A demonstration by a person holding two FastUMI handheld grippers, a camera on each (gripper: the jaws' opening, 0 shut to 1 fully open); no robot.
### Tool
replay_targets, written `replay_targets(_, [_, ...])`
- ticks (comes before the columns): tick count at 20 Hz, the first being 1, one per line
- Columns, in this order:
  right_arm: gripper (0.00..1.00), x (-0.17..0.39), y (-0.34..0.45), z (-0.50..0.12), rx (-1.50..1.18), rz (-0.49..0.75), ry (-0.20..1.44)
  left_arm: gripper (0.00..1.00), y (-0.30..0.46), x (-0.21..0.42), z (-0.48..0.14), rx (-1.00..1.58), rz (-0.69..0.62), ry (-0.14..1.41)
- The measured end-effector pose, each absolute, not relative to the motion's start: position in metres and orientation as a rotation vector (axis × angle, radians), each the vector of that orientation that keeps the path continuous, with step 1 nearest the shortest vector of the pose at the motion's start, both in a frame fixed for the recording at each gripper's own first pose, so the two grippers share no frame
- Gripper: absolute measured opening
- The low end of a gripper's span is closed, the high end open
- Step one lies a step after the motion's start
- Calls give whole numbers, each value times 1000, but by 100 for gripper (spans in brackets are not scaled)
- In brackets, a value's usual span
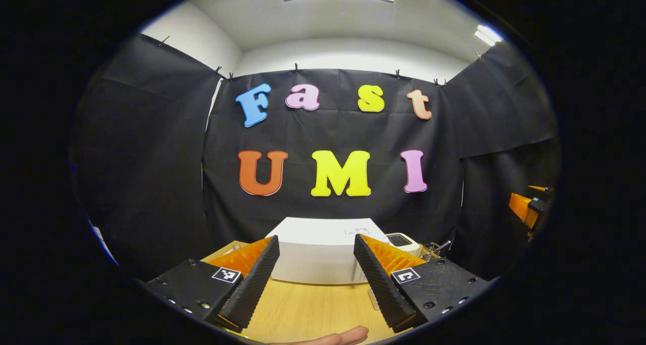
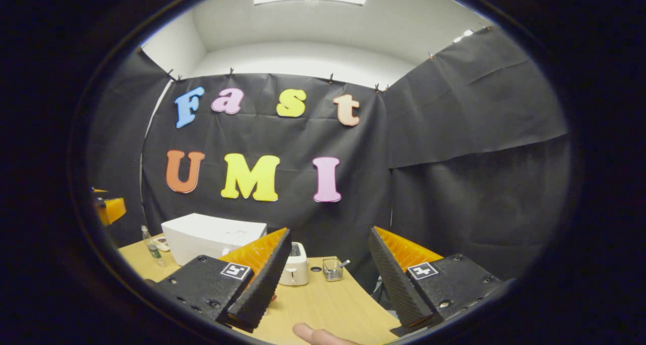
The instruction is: Open the microwave oven with the left hand, put the food in, and close the microwave oven.
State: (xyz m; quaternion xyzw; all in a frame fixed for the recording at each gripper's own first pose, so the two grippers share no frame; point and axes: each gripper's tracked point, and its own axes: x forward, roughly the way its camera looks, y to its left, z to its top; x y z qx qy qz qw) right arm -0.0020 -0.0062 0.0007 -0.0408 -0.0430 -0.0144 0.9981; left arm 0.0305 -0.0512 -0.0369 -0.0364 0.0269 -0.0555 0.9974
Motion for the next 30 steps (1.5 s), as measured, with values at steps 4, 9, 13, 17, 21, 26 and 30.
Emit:
replay_targets(4, [98, 17, 5, -5, -56, 19, -77, 92, -67, 63, -60, -40, -118, 81])
replay_targets(9, [98, 48, 16, -18, -35, 68, -50, 92, -89, 106, -83, -48, -119, 116])
replay_targets(13, [98, 72, 24, -21, -72, 102, -28, 92, -110, 147, -110, -57, -142, 140])
replay_targets(17, [96, 92, 18, -21, -80, 108, -18, 92, -136, 185, -144, -70, -176, 144])
replay_targets(21, [95, 110, 15, -25, -72, 116, -13, 92, -162, 213, -175, -81, -216, 144])
replay_targets(26, [100, 120, 10, -37, -55, 119, 20, 92, -196, 234, -226, -66, -254, 176])
replay_targets(30, [96, 112, 10, -32, -29, 131, 29, 92, -210, 249, -259, -3, -246, 169])
